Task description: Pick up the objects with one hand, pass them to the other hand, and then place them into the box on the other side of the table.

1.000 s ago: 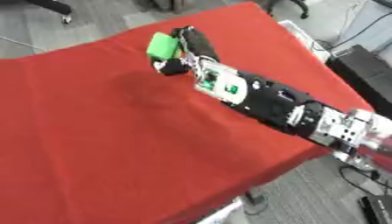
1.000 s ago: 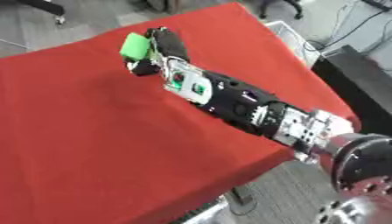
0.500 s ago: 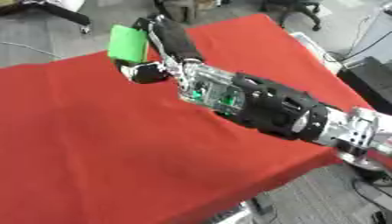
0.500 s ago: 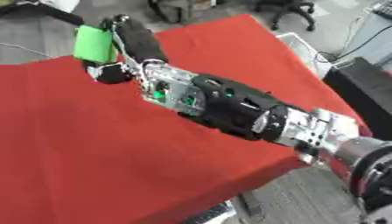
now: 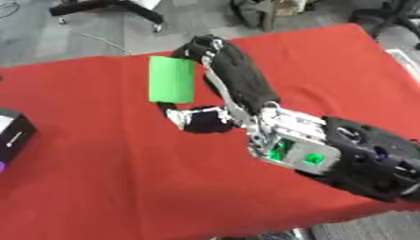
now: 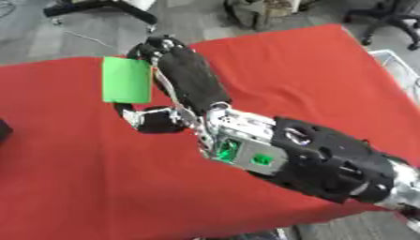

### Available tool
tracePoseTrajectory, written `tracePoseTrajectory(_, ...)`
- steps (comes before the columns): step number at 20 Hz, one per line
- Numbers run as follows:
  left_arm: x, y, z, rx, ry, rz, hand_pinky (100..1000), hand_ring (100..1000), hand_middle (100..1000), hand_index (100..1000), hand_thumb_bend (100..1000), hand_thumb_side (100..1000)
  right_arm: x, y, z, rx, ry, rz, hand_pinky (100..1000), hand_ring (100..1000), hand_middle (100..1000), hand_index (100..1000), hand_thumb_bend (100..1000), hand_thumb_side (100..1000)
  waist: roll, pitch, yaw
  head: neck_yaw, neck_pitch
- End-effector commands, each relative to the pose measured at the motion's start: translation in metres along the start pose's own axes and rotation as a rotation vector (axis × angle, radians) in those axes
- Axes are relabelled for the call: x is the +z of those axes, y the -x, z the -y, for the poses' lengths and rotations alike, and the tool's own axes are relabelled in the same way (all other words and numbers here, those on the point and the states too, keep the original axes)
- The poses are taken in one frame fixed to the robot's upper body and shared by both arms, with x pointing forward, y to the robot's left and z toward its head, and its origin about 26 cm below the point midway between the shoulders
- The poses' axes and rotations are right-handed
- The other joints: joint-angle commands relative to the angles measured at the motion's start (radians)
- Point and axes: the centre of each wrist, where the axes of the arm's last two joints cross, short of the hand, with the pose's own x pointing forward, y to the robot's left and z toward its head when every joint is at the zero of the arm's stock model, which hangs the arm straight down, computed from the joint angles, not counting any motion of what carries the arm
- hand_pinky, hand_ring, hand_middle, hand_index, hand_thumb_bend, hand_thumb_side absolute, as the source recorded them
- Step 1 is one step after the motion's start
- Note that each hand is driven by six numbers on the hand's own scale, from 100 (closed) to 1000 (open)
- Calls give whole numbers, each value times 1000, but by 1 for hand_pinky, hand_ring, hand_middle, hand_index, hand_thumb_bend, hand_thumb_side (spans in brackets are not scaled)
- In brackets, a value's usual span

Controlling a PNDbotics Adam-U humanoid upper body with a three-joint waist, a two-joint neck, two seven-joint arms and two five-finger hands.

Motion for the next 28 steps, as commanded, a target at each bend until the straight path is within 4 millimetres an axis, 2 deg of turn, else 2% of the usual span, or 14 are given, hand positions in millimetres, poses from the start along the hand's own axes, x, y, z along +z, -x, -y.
tracePoseTrajectory(1, -30, 2, 14, -144, 224, 112, 837, 731, 751, 887, 386, 986, -5, 1, 12, 31, 27, 51, 100, 782, 555, 588, 308, 100, 1, -13, -3, 24, -2)
tracePoseTrajectory(5, -50, 16, 39, -156, 308, 128, 848, 738, 757, 887, 356, 1000, -10, 0, 16, 58, 20, 109, 100, 788, 564, 598, 320, 100, -1, -10, -7, 19, -2)
tracePoseTrajectory(11, -74, 25, 59, -204, 370, 173, 855, 751, 770, 890, 336, 957, -19, 2, 26, 112, 26, 186, 100, 792, 568, 603, 319, 100, -11, -4, -17, 20, -2)
tracePoseTrajectory(12, -78, 26, 63, -214, 383, 179, 855, 752, 773, 891, 364, 948, -20, 3, 28, 123, 26, 197, 100, 792, 568, 603, 317, 100, -13, -3, -19, 19, -2)
tracePoseTrajectory(18, -100, 34, 79, -254, 420, 212, 857, 755, 780, 893, 365, 936, -28, 3, 36, 192, 18, 256, 100, 788, 563, 598, 301, 100, -21, 3, -35, 18, -2)
tracePoseTrajectory(22, -116, 30, 83, -230, 402, 240, 860, 755, 781, 892, 354, 925, -32, 3, 41, 243, 4, 286, 100, 784, 557, 592, 285, 100, -24, 7, -44, 19, -2)
tracePoseTrajectory(28, -136, 12, 86, -148, 361, 295, 863, 752, 776, 891, 337, 911, -37, 2, 46, 324, -24, 307, 100, 781, 549, 584, 268, 100, -24, 9, -48, 20, -2)
